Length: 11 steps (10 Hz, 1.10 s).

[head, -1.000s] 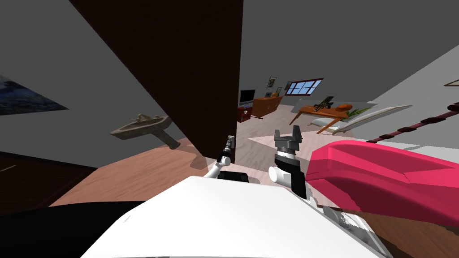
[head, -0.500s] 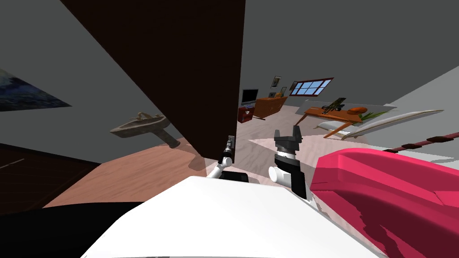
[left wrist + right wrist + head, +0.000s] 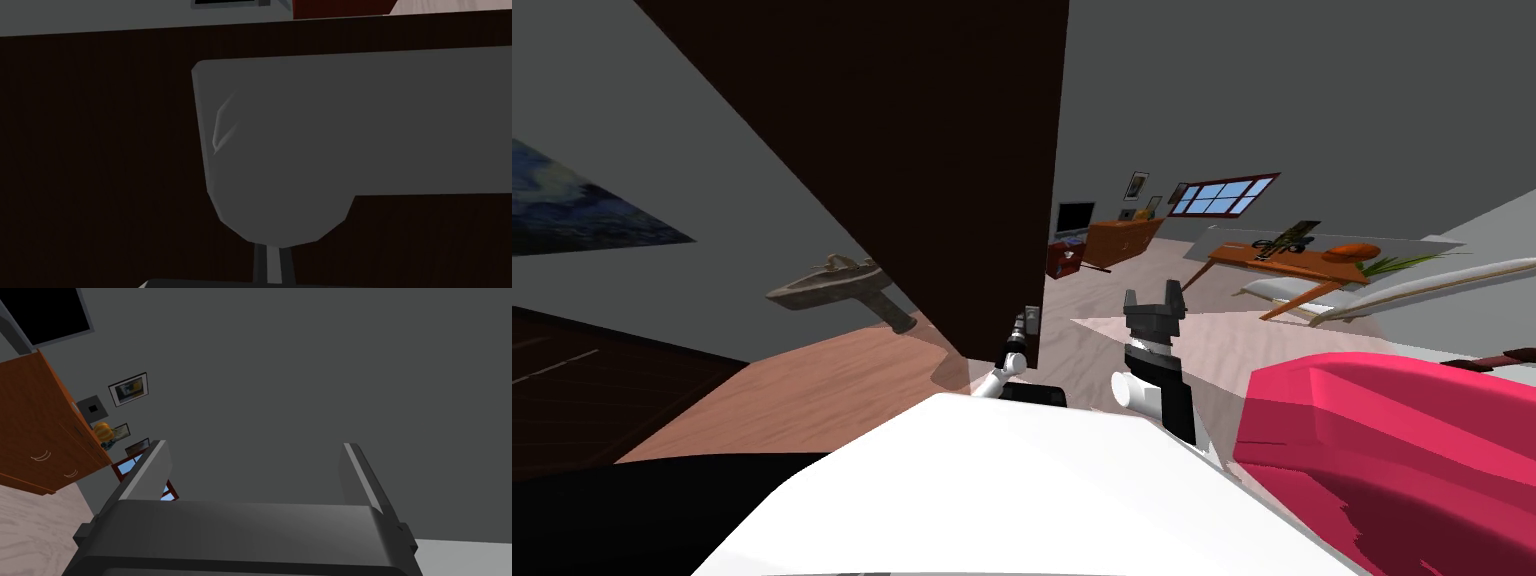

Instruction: Push the door open

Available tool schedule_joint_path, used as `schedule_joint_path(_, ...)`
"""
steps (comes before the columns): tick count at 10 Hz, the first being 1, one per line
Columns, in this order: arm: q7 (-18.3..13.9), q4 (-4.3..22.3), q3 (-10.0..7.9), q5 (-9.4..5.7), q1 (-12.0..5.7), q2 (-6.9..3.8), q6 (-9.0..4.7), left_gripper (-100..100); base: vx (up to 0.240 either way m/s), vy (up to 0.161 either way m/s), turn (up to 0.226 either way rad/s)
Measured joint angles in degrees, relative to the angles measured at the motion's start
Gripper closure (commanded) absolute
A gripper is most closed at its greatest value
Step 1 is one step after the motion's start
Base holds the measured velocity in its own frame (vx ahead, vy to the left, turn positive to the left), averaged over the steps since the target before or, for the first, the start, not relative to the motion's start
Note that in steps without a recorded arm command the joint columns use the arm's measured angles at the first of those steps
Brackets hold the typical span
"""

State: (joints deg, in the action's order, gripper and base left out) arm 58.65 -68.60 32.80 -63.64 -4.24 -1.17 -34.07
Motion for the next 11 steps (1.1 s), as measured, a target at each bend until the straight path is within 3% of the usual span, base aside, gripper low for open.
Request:
schedule_joint_path(2,1.84,-1.61,2.62,-0.92,1.88,-0.91,-1.87,-100,-0.115,0.049,-0.009)
schedule_joint_path(4,2.37,-1.52,5.45,-1.41,2.85,-1.32,-4.35,-100,-0.133,0.016,0.006)
schedule_joint_path(6,4.16,-3.65,8.08,-2.37,5.09,-1.38,-6.16,-100,-0.106,-0.003,0.013)
schedule_joint_path(10,7.13,-5.57,13.32,-3.85,8.09,0.93,-10.35,-100,-0.081,0.003,0.011)
schedule_joint_path(11,7.51,-5.62,14.65,-4.28,8.55,2.04,-11.54,-100,-0.079,0.008,0.008)
